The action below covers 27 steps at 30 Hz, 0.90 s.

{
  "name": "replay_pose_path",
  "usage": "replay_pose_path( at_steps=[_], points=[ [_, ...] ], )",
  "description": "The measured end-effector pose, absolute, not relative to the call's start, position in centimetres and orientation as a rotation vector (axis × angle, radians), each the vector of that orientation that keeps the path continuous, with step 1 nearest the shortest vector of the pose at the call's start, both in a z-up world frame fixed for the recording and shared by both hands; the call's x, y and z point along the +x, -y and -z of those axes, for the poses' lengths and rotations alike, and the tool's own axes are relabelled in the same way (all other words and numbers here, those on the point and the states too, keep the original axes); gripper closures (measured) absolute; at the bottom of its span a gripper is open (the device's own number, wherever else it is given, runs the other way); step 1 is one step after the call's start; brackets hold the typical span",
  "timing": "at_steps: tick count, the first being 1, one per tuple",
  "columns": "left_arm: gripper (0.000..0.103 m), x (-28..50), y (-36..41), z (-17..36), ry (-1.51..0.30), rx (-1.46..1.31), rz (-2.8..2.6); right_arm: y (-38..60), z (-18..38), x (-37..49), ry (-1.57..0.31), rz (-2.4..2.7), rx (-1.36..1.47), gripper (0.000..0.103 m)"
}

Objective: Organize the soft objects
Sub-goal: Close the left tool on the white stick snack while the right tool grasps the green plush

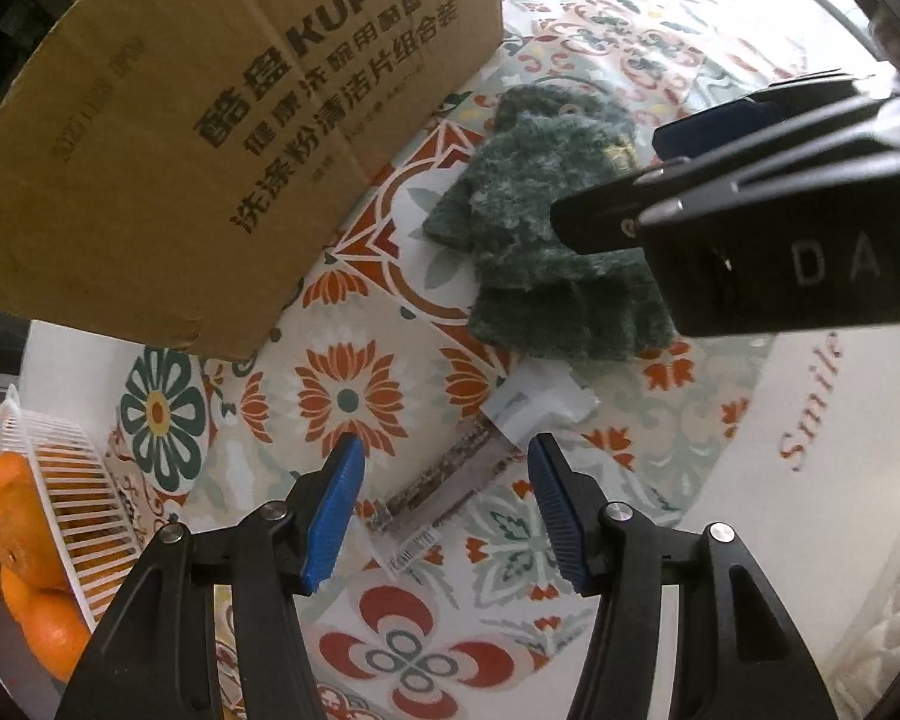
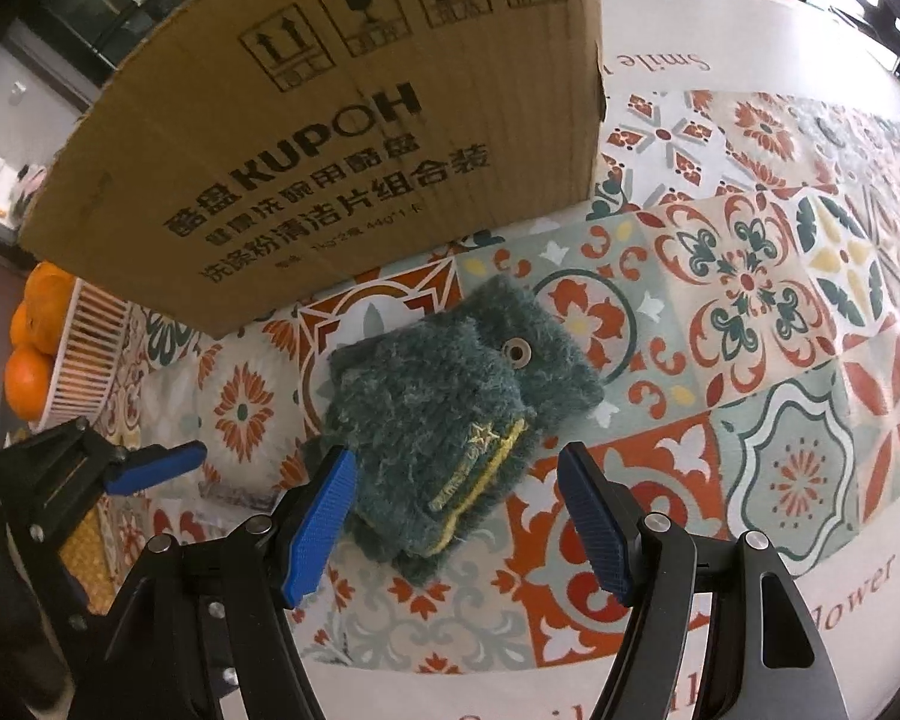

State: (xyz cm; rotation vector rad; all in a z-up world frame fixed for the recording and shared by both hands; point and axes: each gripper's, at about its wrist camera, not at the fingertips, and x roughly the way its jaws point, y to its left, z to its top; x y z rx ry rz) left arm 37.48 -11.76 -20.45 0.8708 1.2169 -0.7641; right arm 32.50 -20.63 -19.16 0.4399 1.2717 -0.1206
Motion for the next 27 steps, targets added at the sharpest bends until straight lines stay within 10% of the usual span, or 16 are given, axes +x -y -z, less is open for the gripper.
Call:
replay_pose_path(
  at_steps=[27],
  points=[
    [0.081, 37.1, 2.6, 24.0, -1.302, 0.146, 0.521, 19.6, 20.4, 34.4, -1.272, 0.162, 0.429, 0.028]
  ],
)
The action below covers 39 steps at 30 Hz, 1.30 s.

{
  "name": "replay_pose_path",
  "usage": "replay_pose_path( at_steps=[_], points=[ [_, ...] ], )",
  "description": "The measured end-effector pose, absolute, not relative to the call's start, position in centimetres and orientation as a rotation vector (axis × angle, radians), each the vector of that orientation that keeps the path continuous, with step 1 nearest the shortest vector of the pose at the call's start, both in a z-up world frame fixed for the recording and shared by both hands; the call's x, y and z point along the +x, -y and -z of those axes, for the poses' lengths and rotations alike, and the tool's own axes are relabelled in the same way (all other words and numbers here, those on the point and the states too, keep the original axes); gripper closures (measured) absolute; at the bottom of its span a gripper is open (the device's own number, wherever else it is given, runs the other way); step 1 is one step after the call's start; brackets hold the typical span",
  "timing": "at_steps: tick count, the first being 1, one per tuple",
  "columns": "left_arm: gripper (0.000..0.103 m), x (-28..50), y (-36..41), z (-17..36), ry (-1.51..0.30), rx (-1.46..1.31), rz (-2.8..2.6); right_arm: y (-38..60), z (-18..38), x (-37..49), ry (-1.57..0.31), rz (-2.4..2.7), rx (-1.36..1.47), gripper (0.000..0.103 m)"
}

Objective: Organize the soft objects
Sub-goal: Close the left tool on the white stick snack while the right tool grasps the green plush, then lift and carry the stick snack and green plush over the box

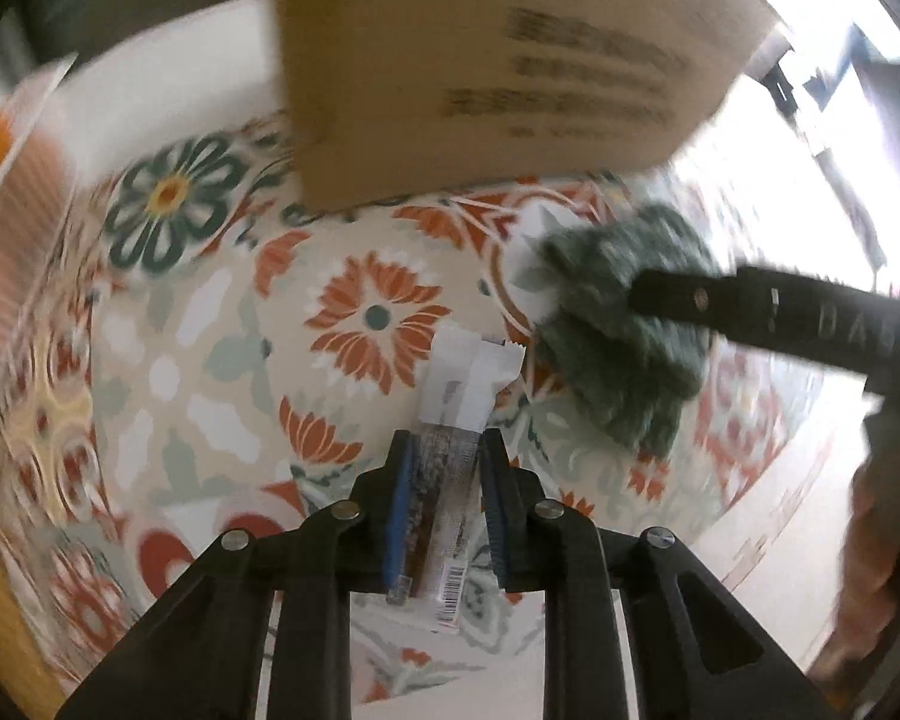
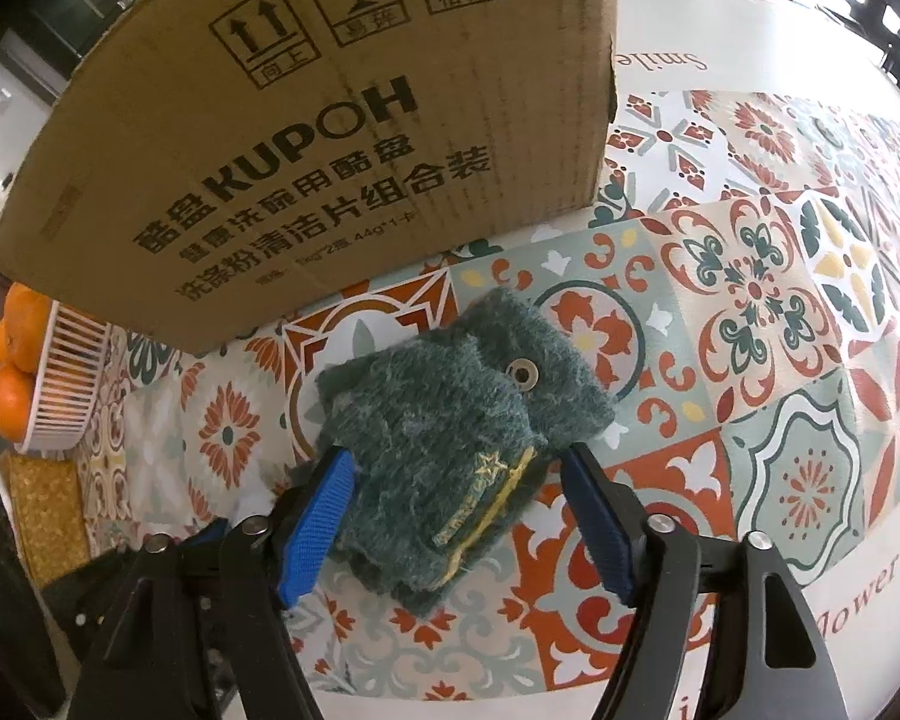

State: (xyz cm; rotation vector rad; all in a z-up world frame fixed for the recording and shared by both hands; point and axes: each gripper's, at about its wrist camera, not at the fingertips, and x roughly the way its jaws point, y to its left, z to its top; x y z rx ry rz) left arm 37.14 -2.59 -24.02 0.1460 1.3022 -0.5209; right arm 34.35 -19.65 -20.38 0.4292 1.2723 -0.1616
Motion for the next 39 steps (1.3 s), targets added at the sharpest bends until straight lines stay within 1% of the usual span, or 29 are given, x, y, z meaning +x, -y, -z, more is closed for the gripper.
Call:
replay_pose_path(
  at_steps=[4, 8, 14, 16, 18, 19, 20, 21, 22, 23, 24, 29, 39],
  points=[
    [0.081, 37.6, -0.4, 24.0, -1.33, -0.055, 0.446, 19.6, 20.5, 35.1, -1.279, 0.172, 0.414, 0.026],
    [0.081, 37.8, -2.2, 23.8, -1.325, -0.078, 0.408, 19.1, 20.9, 36.2, -1.295, 0.186, 0.391, 0.026],
    [0.081, 38.3, -2.8, 23.0, -1.324, -0.1, 0.378, 18.4, 21.1, 37.2, -1.297, 0.187, 0.352, 0.027],
    [0.081, 38.6, -2.5, 22.6, -1.32, -0.101, 0.372, 18.1, 21.1, 37.4, -1.292, 0.185, 0.341, 0.031],
    [0.081, 38.5, -2.1, 21.8, -1.317, -0.097, 0.363, 17.9, 20.9, 37.3, -1.283, 0.185, 0.323, 0.047],
    [0.081, 38.5, -2.2, 21.8, -1.317, -0.097, 0.359, 17.8, 20.8, 37.2, -1.273, 0.175, 0.322, 0.052],
    [0.081, 38.1, -2.2, 21.3, -1.315, -0.095, 0.359, 17.6, 20.9, 36.8, -1.266, 0.16, 0.326, 0.062],
    [0.081, 38.0, -2.3, 21.1, -1.313, -0.092, 0.359, 17.5, 20.8, 36.7, -1.261, 0.147, 0.329, 0.068],
    [0.081, 38.2, -1.3, 20.6, -1.312, -0.091, 0.357, 17.5, 20.7, 36.7, -1.252, 0.145, 0.324, 0.072],
    [0.081, 38.0, -1.3, 20.3, -1.309, -0.089, 0.354, 17.4, 20.6, 36.5, -1.243, 0.144, 0.321, 0.079],
    [0.081, 37.7, -1.1, 19.9, -1.305, -0.086, 0.352, 17.5, 20.4, 36.4, -1.234, 0.138, 0.324, 0.082],
    [0.081, 36.8, 0.0, 19.2, -1.282, -0.074, 0.349, 17.7, 19.7, 35.3, -1.217, 0.106, 0.342, 0.088],
    [0.081, 35.3, -0.2, 16.1, -1.223, -0.067, 0.344, 17.9, 16.8, 32.4, -1.141, 0.055, 0.336, 0.089]
  ],
)
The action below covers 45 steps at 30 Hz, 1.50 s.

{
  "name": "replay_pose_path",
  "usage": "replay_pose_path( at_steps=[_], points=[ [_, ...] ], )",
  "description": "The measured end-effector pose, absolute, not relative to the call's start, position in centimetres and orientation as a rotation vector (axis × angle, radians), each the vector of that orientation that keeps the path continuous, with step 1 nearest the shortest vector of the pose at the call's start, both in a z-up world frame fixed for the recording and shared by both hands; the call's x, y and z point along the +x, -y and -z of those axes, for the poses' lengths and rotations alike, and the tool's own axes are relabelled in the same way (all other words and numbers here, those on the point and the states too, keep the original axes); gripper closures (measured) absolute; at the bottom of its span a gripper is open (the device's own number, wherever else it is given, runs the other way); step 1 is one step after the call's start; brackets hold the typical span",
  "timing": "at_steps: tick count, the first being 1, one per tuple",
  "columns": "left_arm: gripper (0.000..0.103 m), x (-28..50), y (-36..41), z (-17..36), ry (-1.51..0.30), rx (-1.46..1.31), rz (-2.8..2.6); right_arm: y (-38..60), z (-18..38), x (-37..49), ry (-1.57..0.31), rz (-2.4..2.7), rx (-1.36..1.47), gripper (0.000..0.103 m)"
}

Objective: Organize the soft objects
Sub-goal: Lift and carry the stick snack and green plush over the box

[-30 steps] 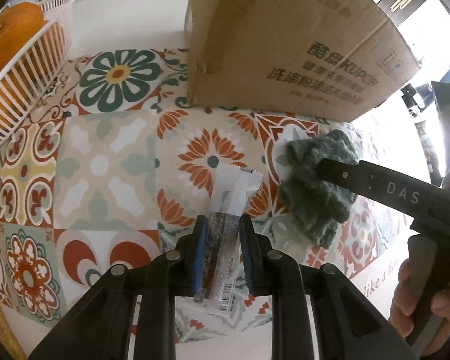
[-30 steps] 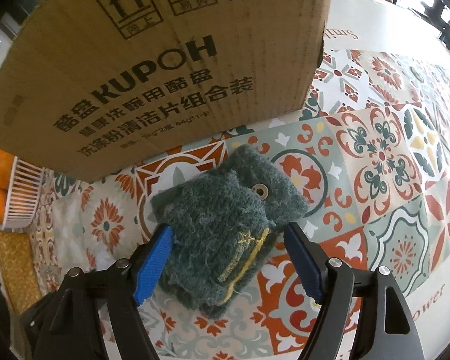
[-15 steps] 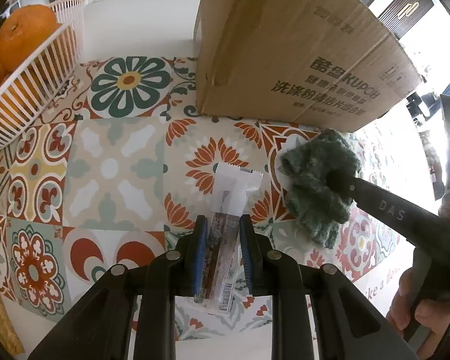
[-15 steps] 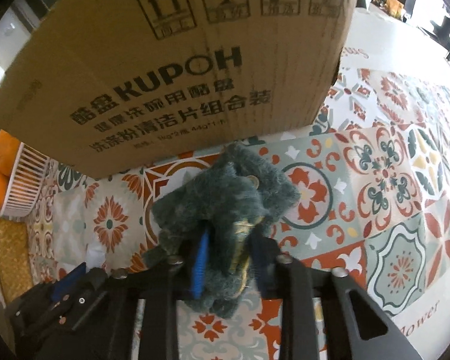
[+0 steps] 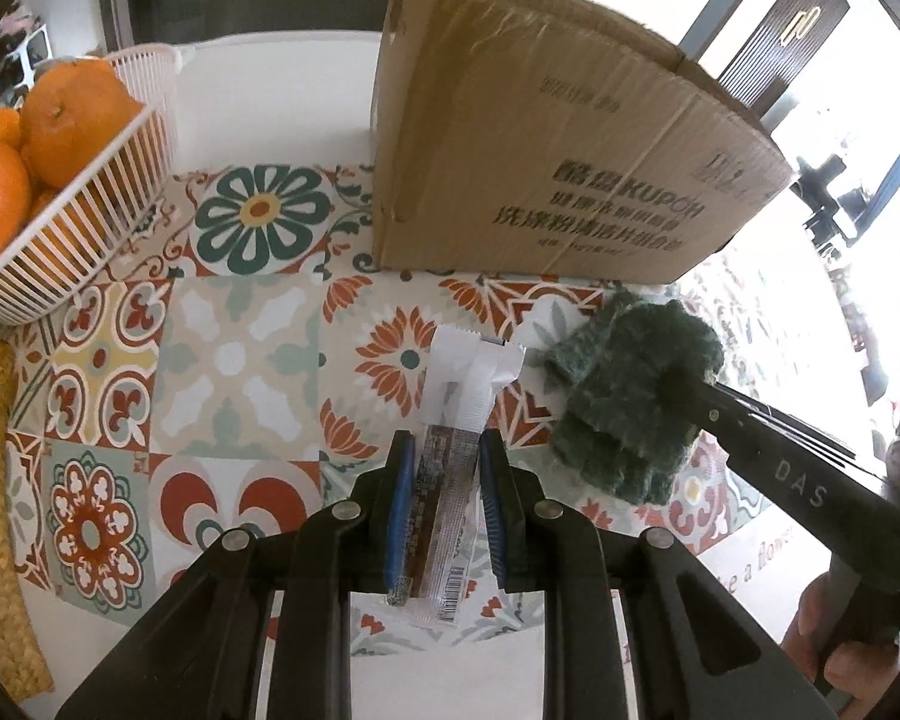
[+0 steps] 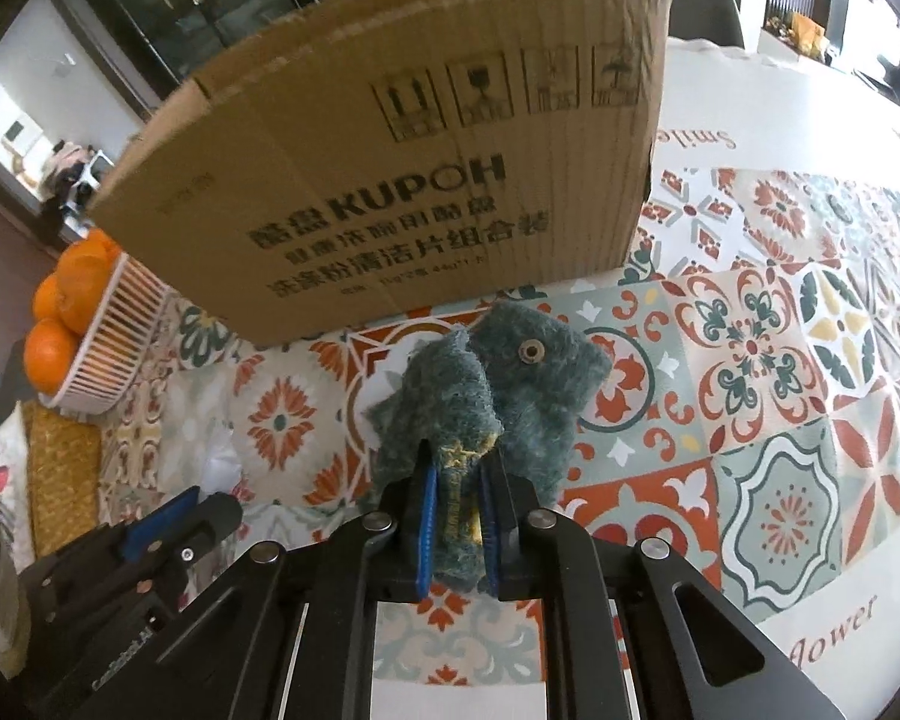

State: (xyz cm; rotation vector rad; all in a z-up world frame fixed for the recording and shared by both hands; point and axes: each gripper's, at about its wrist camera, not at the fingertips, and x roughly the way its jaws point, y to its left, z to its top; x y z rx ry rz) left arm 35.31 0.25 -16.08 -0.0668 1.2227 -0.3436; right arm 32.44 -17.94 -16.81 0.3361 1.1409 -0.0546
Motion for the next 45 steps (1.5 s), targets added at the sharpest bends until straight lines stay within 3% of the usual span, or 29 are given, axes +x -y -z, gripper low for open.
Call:
replay_pose_path(
  at_steps=[45],
  points=[
    [0.081, 33.5, 3.6, 0.8, -0.879, -0.051, 0.444, 21.4, 0.6, 28.2, -0.744, 0.016, 0.331, 0.09]
  ],
)
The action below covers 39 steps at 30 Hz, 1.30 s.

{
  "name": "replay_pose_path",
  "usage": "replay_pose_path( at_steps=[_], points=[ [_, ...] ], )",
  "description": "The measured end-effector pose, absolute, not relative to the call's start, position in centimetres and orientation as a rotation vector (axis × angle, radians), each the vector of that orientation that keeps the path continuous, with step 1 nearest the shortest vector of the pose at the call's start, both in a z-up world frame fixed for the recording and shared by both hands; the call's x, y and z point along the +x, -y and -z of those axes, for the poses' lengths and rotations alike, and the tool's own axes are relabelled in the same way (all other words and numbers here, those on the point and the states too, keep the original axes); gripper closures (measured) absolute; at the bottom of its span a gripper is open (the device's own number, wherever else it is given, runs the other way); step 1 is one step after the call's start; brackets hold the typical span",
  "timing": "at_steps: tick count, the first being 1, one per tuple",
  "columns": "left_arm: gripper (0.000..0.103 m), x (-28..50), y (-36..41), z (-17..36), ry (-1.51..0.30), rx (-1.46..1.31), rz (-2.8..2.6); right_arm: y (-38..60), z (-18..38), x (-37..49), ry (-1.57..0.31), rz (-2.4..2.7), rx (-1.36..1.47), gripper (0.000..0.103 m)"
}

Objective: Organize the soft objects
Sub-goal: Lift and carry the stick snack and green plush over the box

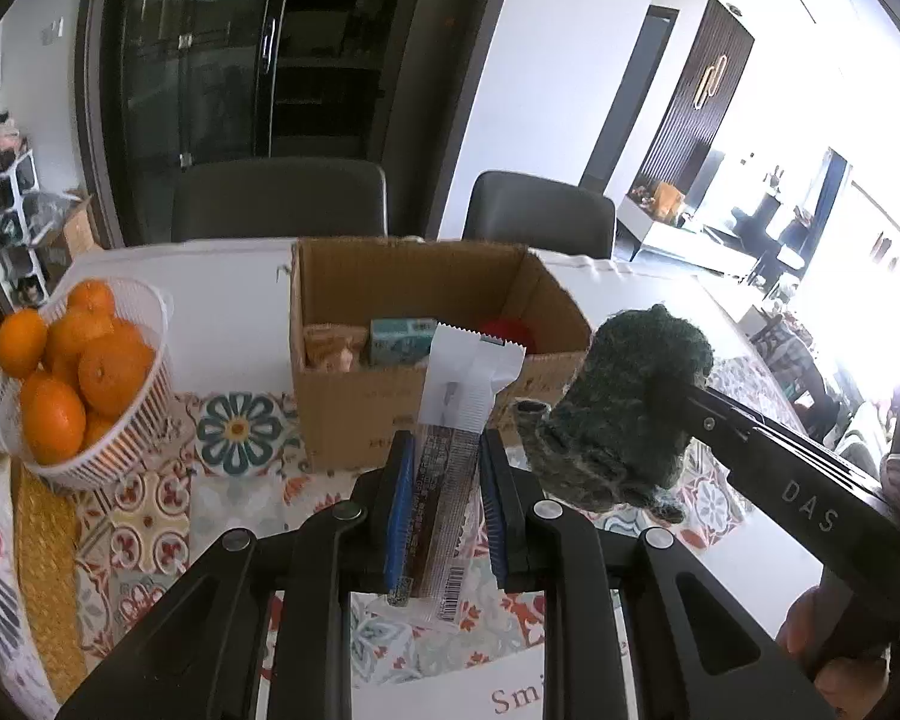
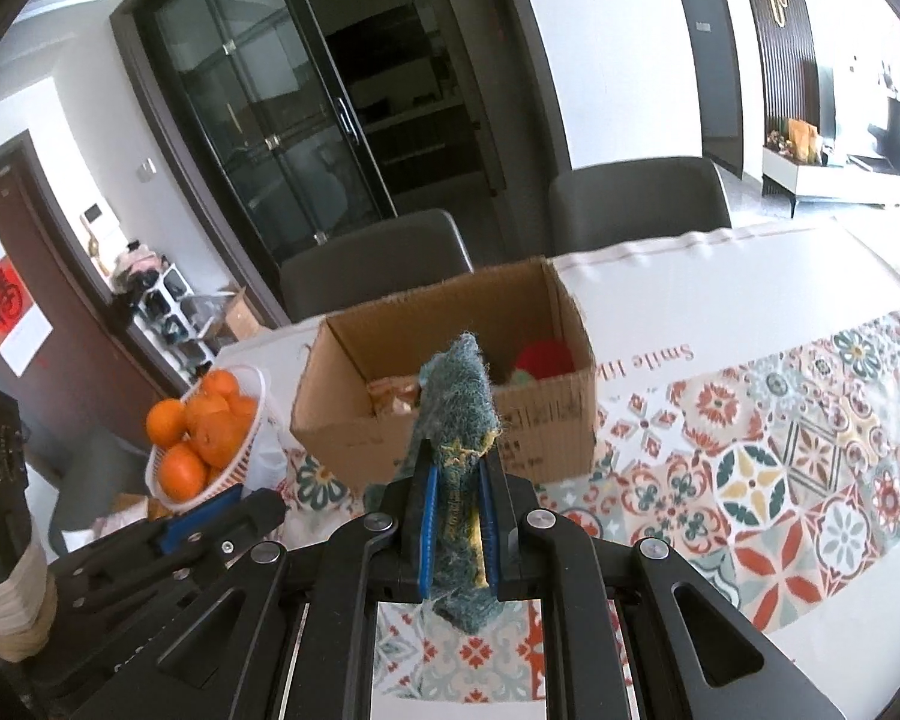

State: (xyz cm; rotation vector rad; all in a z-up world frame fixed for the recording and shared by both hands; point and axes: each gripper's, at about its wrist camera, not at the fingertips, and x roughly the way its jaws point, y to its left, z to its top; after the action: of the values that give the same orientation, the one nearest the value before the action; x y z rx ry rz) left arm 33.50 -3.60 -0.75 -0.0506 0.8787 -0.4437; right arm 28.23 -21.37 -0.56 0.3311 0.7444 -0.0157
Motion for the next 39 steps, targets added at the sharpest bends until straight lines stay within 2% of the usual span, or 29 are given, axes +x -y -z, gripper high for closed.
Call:
replay_pose_path(
  at_steps=[24, 39],
  points=[
    [0.081, 38.0, 5.1, -2.4, -0.875, -0.004, 0.498, 22.3, -2.7, 32.4, -0.695, -0.021, 0.332, 0.09],
    [0.081, 44.7, 5.9, -2.4, -0.904, -0.021, 0.484, 22.1, -4.9, 39.0, -0.686, -0.075, 0.277, 0.09]
  ],
)
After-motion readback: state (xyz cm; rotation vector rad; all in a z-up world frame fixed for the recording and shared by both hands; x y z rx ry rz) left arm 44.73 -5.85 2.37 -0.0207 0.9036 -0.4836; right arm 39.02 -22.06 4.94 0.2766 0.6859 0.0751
